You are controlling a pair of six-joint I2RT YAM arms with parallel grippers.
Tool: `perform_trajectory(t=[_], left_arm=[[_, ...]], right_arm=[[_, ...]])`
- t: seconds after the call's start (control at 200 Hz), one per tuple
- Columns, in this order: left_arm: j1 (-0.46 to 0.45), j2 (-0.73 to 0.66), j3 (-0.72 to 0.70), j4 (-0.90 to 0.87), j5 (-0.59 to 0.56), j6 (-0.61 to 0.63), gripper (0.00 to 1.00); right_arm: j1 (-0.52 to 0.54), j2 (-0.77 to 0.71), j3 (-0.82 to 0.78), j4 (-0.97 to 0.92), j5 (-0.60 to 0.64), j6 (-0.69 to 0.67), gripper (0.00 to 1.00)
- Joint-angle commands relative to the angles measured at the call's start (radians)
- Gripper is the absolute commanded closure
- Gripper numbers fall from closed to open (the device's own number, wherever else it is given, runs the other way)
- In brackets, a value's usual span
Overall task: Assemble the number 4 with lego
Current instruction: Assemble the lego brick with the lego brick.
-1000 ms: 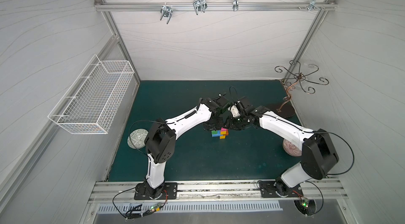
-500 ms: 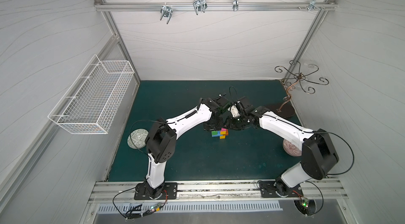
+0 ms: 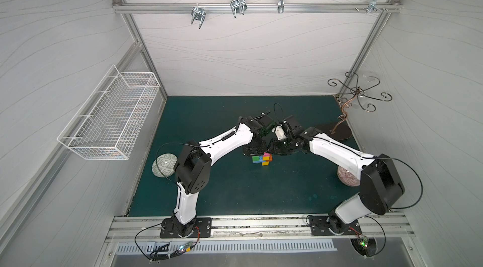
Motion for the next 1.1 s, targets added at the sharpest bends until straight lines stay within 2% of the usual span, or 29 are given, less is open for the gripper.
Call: perform_trajectory(t=[0.0, 1.091], left_arm=[[-0.004, 0.035, 0.003, 0.014, -0.014, -0.033, 1.00], [-0.026, 0.057, -0.035, 0.057, -0.028, -0.069, 1.00]], right_arm=[[-0.006, 0.024, -0.051, -0.107, 0.059, -0.007, 0.68], [-0.017, 0.019, -0.078, -0.100, 0.048, -0.007, 0.70]])
